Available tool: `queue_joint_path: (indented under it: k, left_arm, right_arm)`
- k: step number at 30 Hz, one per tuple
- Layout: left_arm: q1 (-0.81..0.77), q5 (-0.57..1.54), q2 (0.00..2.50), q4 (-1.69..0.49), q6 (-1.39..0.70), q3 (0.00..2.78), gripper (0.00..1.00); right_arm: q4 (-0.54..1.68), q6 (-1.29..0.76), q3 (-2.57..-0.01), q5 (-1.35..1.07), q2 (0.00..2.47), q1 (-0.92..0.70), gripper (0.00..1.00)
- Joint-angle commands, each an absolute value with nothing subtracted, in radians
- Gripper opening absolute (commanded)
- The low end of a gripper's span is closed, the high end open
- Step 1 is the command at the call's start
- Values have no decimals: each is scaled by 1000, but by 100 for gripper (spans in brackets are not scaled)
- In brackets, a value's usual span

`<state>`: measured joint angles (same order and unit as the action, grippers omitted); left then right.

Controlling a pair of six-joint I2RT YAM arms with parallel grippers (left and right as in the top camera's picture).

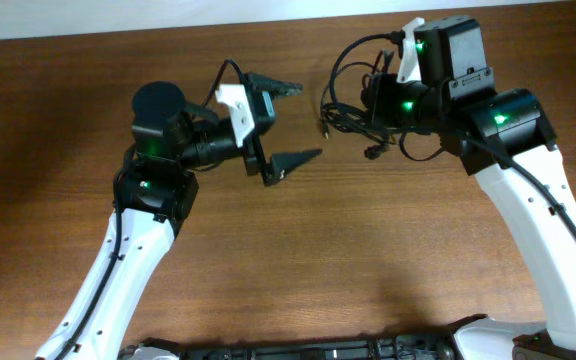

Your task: Untangle cables

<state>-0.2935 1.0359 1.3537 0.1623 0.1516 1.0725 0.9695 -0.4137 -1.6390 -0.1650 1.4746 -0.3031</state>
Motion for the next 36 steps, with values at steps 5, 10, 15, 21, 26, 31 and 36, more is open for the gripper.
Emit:
queue_joint_path:
  k: [5,10,15,21,26,31,36]
  left_arm:
    - [-313,925,1342,163,-390,1081,99]
    - [-367,911,1342,127,-423,1081,99]
    - [-368,866,1342,31,-458,1081,99]
    - [-369,822,1342,31,-512,1081,99]
    - [-369,775,1342,5,-511,1081,99]
    - [-368,728,1342,2,-511,1081,99]
    - [-369,698,1342,10,-600,1081,99]
  right_arm:
    - [916,-258,-1630,-140,1459,-363,4]
    - [854,-270,-1630,30,1459,-439,4]
    - [748,-269,-1631,73,1459,-444,4]
    - [689,-240,-1631,73,1459,-446,4]
    - [653,-235,-1631,72,1459,-446,4]
    - [645,-236,-1631,73,1459,-446,4]
    - [548,-216,-1631,102,1459,-444,4]
